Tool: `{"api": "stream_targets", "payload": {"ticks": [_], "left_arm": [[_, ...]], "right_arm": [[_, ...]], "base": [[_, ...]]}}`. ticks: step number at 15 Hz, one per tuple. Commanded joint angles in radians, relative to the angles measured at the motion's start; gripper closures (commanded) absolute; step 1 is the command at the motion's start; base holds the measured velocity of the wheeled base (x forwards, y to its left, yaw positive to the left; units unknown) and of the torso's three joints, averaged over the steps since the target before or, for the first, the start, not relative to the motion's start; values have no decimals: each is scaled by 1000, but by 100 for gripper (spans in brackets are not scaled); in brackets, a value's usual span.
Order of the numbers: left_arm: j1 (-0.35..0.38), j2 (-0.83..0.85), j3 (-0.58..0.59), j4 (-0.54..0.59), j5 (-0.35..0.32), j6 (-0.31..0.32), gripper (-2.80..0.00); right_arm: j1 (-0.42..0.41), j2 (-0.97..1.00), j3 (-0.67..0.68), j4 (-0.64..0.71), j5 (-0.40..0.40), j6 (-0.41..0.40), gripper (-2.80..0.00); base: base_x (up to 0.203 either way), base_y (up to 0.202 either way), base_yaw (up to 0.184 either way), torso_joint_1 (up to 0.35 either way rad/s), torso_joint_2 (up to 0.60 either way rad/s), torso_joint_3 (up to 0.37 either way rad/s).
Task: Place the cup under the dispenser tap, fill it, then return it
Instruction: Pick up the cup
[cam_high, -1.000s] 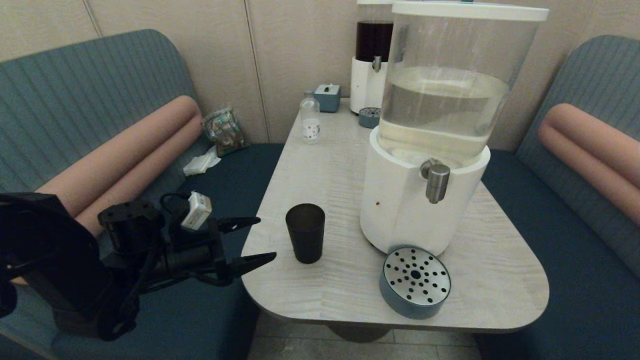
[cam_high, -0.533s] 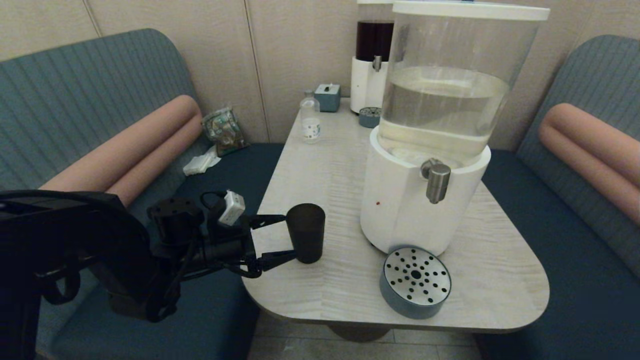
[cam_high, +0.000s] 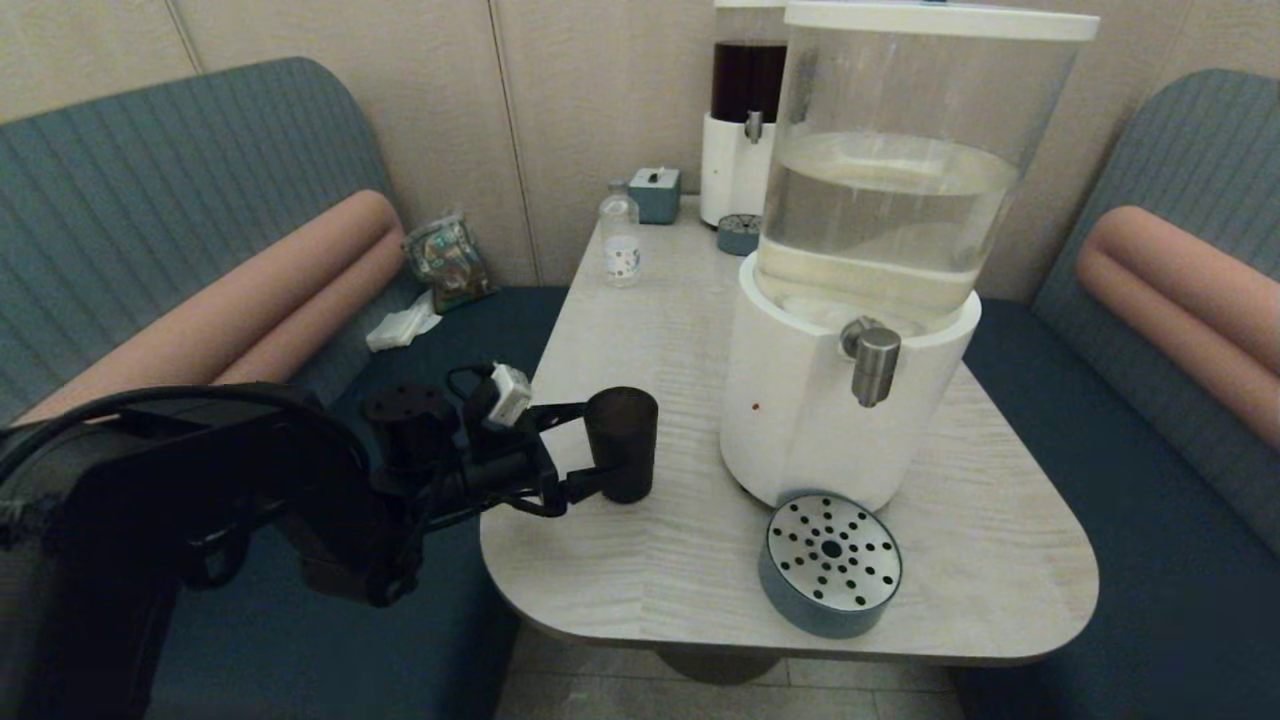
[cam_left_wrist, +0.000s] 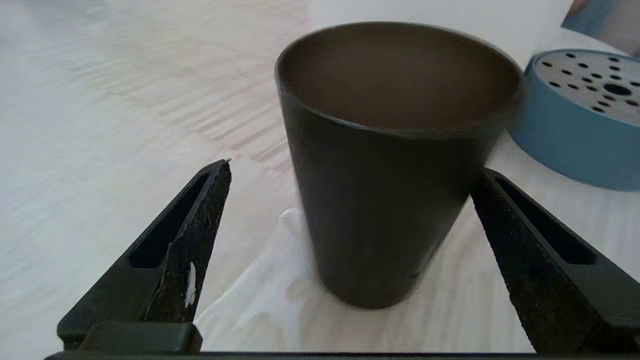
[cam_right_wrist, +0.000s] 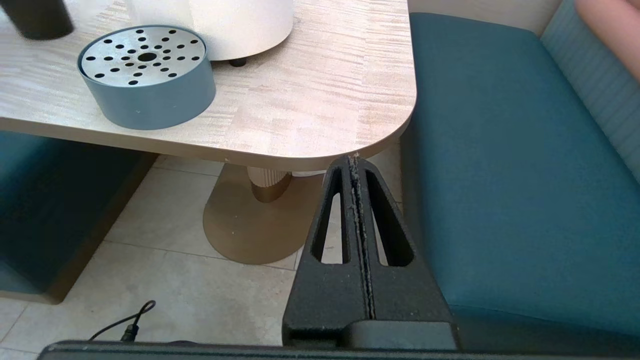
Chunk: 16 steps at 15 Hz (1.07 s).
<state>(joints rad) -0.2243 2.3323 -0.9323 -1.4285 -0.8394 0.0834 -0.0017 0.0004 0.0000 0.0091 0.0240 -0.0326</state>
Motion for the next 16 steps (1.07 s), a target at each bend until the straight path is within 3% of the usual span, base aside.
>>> {"api": "stream_targets", "payload": {"ticks": [1,7,8,16], "left_arm": [[-13,38,-22,-10,5,-5,-280],[-38,51,-78,-19,37,-22,-280],[-41,54,-84,-24,39,-23,0],[-58,45,-89,-52,91,-57,0]], "right_arm": [[0,0,0,0,1,0,0],[0,0,0,1,1,-1,0],[0,0,0,0,1,0,0],[0,0,0,0,1,0,0]], "base": [[0,0,0,0,0,0],[0,0,0,0,0,0],[0,0,0,0,0,0],[0,0,0,0,0,0]]}}
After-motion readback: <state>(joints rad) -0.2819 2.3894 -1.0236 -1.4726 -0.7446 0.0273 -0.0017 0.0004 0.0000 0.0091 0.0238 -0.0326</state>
